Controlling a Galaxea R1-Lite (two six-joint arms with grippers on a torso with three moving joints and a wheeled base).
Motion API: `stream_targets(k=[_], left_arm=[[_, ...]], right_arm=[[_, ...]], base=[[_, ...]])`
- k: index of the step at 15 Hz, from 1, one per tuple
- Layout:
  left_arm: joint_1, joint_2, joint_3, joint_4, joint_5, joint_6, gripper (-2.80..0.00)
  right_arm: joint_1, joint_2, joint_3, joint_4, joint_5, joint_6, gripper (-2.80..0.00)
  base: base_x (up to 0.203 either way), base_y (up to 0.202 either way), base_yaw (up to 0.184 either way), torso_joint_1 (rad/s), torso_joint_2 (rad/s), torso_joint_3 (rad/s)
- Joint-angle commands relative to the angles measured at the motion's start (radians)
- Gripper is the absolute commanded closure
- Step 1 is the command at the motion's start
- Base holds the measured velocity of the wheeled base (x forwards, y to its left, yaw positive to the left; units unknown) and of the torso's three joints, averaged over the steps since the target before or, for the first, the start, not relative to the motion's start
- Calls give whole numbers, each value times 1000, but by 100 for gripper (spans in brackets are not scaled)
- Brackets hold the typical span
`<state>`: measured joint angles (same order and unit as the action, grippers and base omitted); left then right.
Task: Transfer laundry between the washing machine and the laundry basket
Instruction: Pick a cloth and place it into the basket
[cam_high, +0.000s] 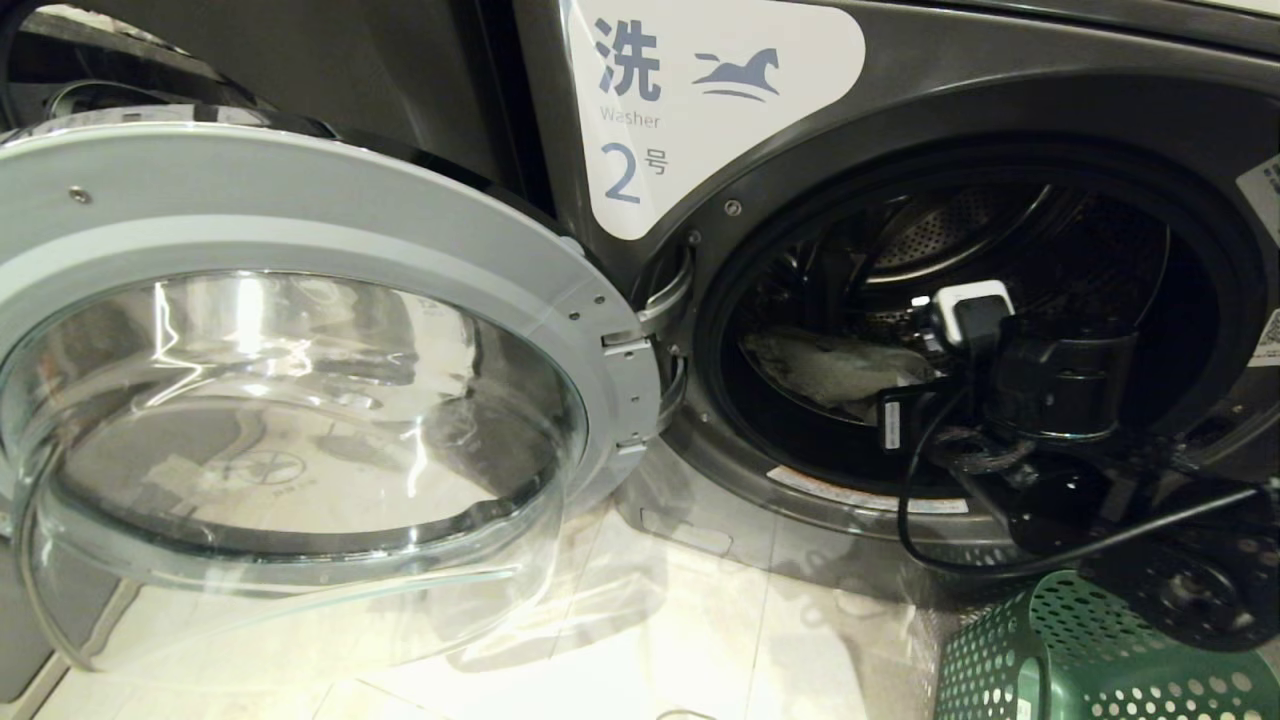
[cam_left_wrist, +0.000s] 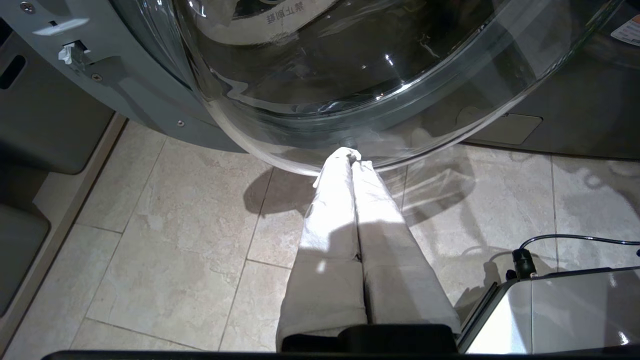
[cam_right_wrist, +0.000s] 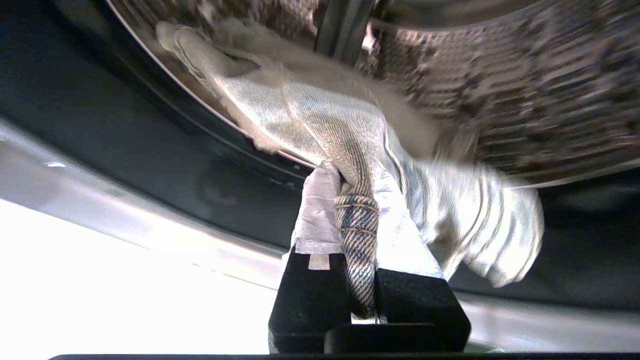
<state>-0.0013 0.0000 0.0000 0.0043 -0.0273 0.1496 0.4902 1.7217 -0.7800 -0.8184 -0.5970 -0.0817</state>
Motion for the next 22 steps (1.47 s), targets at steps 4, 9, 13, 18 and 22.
stream_targets(k=[4,9,13,18,22], left_arm=[[0,0,0,-1,0,4,0],[0,2,0,-1,-2,4,0],[0,0,0,-1,-1,4,0],[0,2,0,-1,-1,4,0],[0,2,0,-1,0,2,0]], right_arm=[[20,-408,224,23,0,-4,0],[26,-699,306,167,15,-30,0],[28,-764,226,328,38,-47,0],[32,-888,181,483,58,-40,0],[30,-998,148,633,51,-38,0]], base=[[0,0,0,0,0,0],[0,0,0,0,0,0],[0,0,0,0,0,0],[0,0,0,0,0,0],[0,0,0,0,0,0]])
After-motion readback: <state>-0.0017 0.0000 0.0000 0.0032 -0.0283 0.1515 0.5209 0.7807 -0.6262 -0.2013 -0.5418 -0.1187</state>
